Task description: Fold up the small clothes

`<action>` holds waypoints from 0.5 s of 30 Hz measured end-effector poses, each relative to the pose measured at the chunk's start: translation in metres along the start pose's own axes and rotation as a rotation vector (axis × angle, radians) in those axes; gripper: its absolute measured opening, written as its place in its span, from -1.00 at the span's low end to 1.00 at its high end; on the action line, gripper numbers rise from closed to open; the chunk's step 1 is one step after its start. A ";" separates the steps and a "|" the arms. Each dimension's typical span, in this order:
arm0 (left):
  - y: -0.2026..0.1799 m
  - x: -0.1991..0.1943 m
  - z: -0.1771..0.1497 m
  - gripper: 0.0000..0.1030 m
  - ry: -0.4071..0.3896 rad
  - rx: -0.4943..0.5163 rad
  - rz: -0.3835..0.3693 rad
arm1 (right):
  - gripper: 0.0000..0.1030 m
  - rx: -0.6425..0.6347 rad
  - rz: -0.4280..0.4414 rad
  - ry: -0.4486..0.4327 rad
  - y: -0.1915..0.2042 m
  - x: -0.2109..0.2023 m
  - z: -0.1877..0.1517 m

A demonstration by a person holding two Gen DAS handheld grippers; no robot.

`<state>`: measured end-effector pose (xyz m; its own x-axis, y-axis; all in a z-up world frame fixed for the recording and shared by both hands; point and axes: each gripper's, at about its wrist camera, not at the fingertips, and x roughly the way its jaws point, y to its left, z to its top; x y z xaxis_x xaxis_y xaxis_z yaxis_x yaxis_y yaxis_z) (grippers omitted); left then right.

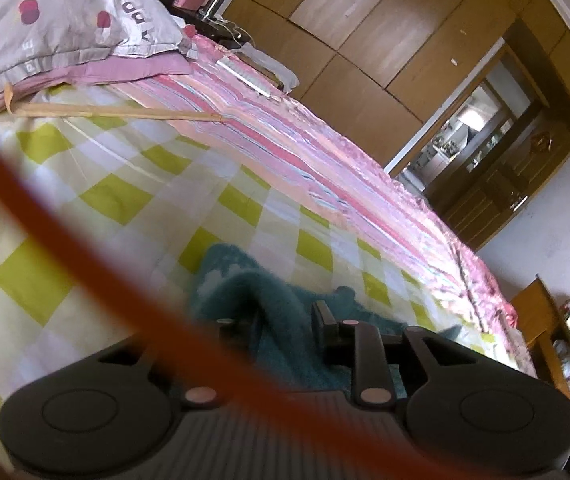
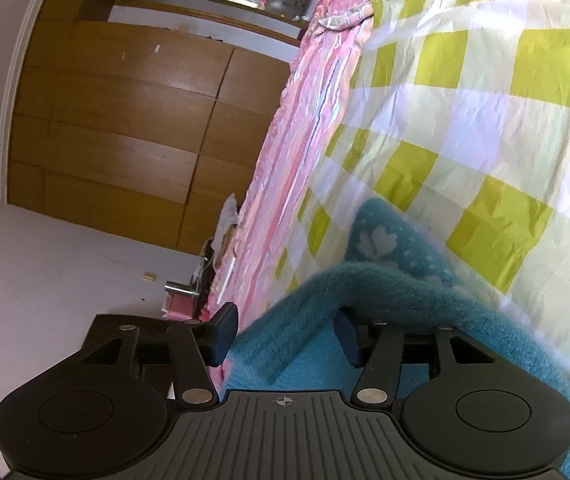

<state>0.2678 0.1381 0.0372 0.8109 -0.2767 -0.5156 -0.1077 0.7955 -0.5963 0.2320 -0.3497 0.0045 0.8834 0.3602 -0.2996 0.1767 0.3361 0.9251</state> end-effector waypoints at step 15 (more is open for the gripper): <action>-0.003 -0.034 0.014 0.36 -0.228 -0.042 0.064 | 0.37 -0.183 0.017 -0.030 0.026 -0.010 -0.001</action>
<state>0.2490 0.1527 0.0650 0.9102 -0.0933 -0.4035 -0.1831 0.7833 -0.5941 0.2280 -0.3438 0.0314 0.8986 0.3419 -0.2749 0.0825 0.4837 0.8713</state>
